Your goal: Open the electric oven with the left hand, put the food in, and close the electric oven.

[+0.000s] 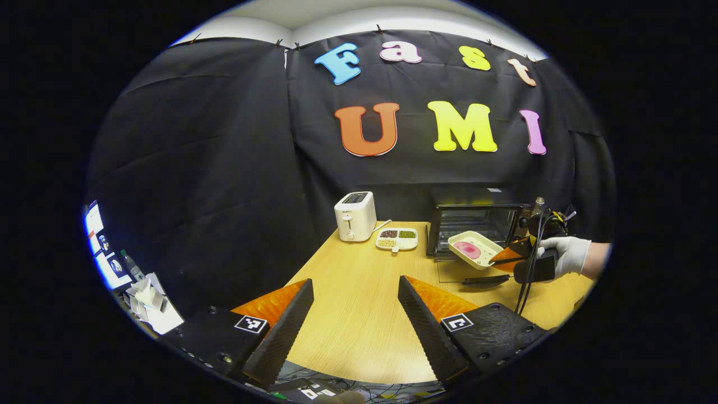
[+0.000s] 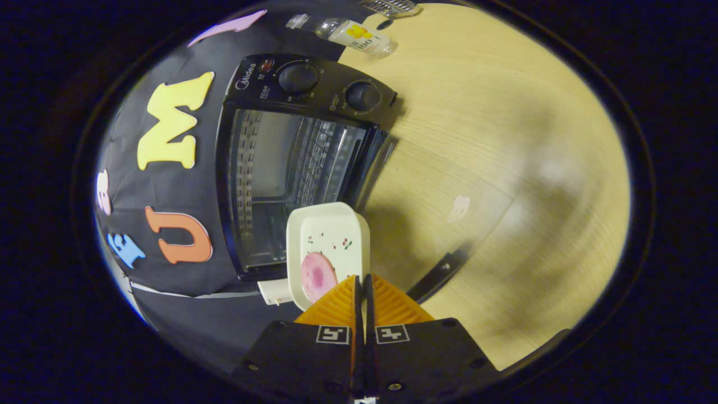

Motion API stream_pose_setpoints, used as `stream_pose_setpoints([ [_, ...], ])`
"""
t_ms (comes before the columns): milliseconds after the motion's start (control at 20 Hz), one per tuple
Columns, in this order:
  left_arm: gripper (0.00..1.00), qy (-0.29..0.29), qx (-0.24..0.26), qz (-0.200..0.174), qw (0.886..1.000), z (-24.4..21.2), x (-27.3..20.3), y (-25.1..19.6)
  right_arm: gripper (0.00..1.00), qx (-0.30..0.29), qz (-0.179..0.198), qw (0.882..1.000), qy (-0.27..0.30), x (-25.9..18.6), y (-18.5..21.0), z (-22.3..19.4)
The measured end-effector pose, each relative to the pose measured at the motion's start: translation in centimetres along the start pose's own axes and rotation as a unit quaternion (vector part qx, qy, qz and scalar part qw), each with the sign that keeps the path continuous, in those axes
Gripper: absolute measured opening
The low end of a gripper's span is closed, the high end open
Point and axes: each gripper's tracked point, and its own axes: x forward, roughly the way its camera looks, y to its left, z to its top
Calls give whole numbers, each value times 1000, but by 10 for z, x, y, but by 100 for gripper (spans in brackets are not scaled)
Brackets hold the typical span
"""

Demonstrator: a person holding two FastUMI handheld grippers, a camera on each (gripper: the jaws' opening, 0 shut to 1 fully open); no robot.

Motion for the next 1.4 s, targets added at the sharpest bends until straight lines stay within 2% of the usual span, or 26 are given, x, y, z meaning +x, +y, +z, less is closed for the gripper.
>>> stream_pose_setpoints([
  [100, 96, 8, -6, 13, 1000, -1, 2, 0, 4, 4, 0, 1000, -10, 13, 9, 19],
  [350, 97, 13, -14, 39, 999, 6, 15, -4, 4, 1, 28, 999, -39, 43, 36, 59],
  [750, 97, 18, -11, 46, 999, 8, 24, -10, 4, -24, 56, 994, -86, 70, 49, 91],
  [850, 97, 19, -12, 50, 999, 6, 20, -7, 6, -19, 76, 993, -90, 71, 54, 94],
  [950, 97, 20, -18, 52, 998, 3, 17, -4, 12, -18, 87, 992, -93, 69, 57, 94],
  [1000, 97, 21, -21, 53, 998, 1, 15, -2, 23, -21, 90, 991, -95, 66, 57, 95],
  [1050, 97, 21, -23, 55, 998, -1, 13, 0, 20, -28, 85, 991, -99, 62, 56, 95],
  [1150, 97, 18, -25, 54, 998, -1, 11, 1, 42, -36, 80, 992, -95, 53, 53, 91],
  [1200, 97, 16, -26, 52, 998, 0, 10, 1, 49, -36, 83, 992, -92, 47, 53, 89],
  [1400, 97, 3, -23, 31, 999, 2, 3, -7, 64, -87, 82, 990, -73, 16, 52, 76],
])
